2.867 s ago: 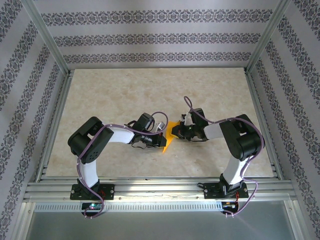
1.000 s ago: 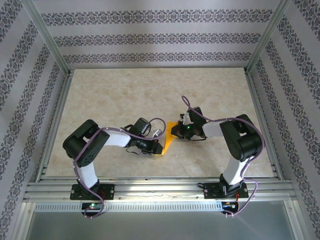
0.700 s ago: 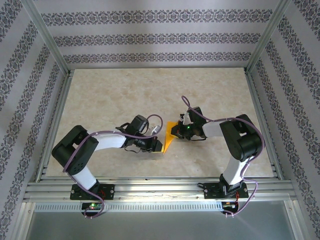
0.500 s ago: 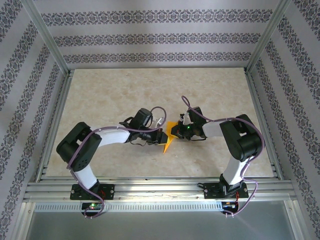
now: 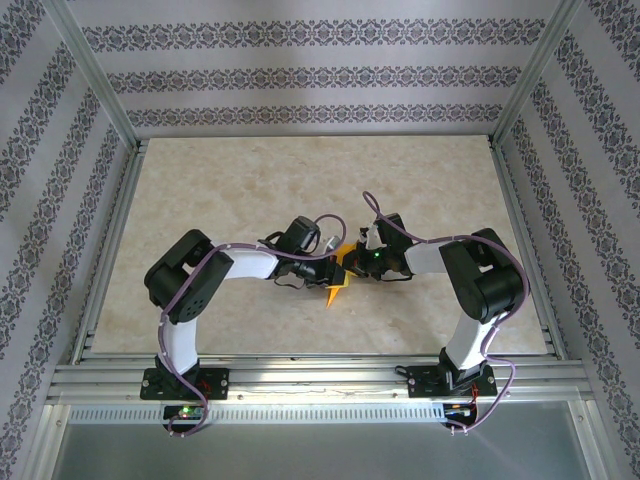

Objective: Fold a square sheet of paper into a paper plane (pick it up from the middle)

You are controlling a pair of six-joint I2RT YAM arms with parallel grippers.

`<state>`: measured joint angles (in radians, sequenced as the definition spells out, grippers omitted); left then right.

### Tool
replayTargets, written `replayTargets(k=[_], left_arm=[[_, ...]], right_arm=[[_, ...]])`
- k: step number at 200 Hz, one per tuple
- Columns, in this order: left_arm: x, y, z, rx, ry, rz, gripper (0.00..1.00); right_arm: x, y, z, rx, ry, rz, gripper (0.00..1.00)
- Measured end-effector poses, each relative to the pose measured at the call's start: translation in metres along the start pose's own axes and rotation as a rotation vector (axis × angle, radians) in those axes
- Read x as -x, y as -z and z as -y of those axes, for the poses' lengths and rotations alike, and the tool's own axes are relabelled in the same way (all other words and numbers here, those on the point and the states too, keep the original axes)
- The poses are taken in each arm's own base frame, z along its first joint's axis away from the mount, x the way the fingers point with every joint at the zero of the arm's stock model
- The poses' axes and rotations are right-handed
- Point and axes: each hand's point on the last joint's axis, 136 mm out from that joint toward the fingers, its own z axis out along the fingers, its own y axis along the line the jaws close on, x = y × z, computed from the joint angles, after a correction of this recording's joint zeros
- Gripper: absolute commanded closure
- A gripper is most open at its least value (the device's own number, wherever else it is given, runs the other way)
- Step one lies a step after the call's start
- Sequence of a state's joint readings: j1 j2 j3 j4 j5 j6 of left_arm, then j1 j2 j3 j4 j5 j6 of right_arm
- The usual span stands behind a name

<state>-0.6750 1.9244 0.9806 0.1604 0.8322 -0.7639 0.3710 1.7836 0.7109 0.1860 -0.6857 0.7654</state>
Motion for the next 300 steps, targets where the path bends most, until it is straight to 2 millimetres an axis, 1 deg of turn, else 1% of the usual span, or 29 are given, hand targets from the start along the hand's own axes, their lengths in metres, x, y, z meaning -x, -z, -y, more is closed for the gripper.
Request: replayTargets(k=[76,106,165,184,244,264,279,300], left_arm=[[-0.02,-0.002,-0.027,0.097,-0.005,-0.052,0.96],[-0.022,0.0,-0.029,0.117,-0.042,-0.052,0.96],[-0.033,0.007,-0.034,0.148,-0.058,-0.064,0.96],[-0.035,0.011,-0.037,0.189,-0.078,-0.059,0.96],[-0.05,0.023,-0.042,0.237,-0.079,-0.066,0.97],[-0.052,0.03,-0.037,0.244,-0.073,-0.056,0.97],[-0.047,0.036,-0.027,0.235,-0.086,-0.025,0.99],[-0.04,0.043,-0.011,0.208,-0.094,0.013,0.99]], right_arm=[[0.0,0.0,0.0,0.002,0.005,-0.003,1.0],[0.0,0.0,0.0,0.003,0.004,-0.004,1.0],[-0.001,0.0,0.0,0.005,0.003,-0.006,1.0],[-0.001,0.0,0.0,0.005,0.003,-0.007,1.0],[-0.001,0.0,0.0,0.006,0.006,-0.007,1.0],[-0.001,0.0,0.0,0.006,0.006,-0.007,1.0],[-0.001,0.0,0.0,0.006,0.006,-0.007,1.0],[-0.001,0.0,0.0,0.006,0.006,-0.007,1.0]])
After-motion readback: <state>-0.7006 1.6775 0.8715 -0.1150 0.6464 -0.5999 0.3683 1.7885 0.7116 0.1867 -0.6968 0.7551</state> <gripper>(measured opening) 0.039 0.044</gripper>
